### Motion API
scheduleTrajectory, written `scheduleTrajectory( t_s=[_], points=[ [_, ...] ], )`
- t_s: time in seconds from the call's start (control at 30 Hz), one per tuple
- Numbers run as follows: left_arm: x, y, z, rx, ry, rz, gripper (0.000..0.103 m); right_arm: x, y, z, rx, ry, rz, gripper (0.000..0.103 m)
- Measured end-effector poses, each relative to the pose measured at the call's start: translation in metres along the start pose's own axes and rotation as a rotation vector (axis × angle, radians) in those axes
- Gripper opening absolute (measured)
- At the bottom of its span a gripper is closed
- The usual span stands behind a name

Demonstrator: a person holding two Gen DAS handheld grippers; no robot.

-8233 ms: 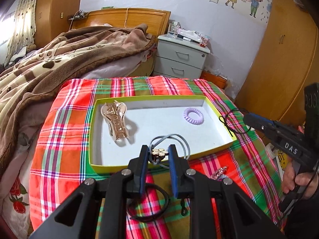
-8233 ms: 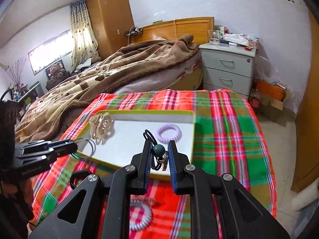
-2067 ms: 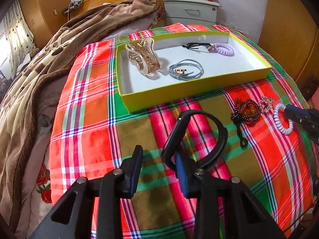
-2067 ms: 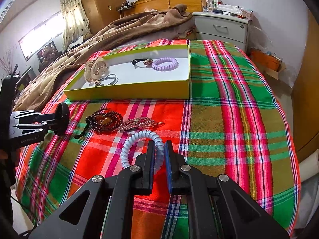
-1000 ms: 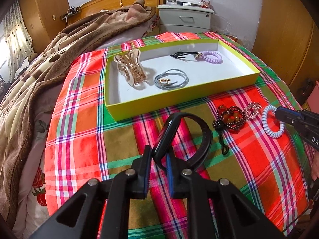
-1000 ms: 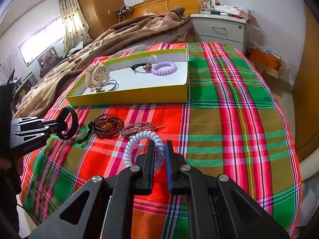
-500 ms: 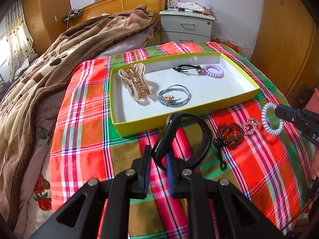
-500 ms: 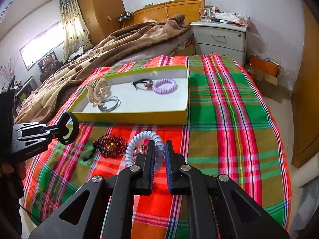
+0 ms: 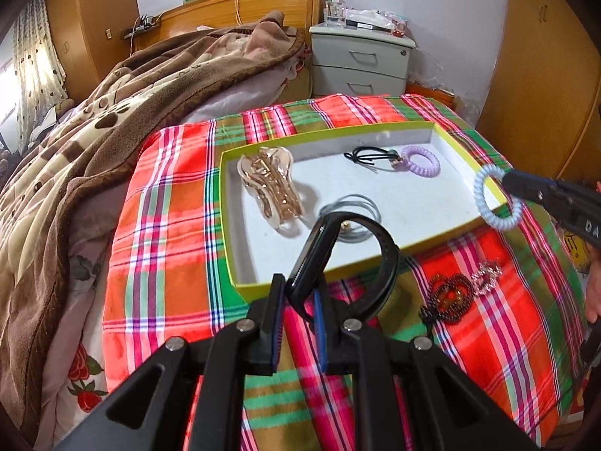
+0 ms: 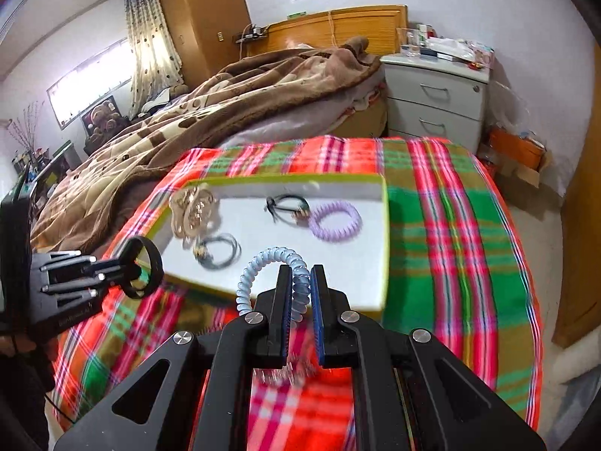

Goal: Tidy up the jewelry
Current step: 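Carry the black band and white coil tie over the yellow box with both tools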

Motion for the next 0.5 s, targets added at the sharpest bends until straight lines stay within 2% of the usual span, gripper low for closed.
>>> scheduleTrajectory(
  t_s=[0.3,0.5],
  points=[
    [-0.014,-0.015,0.017,0.032,0.068,0.008,0.015,-0.039,-0.047,0.014,-0.024,0.023,0.038,0.010],
    [-0.021,-0.024,0.015,0.031,0.058,0.018,0.015,-0.050,-0.077,0.018,-0.023,0.018,0.076,0.010]
  ],
)
Point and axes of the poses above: each gripper's, at about its wrist camera, not at the fingertips, and y roughly against the way its jaws point, z to its left, x to its underside, the point moved 5 cm from there along -y, roughly the way its jaws point, and after that the axes turned 5 degrees about z, right-handed, at the moved point
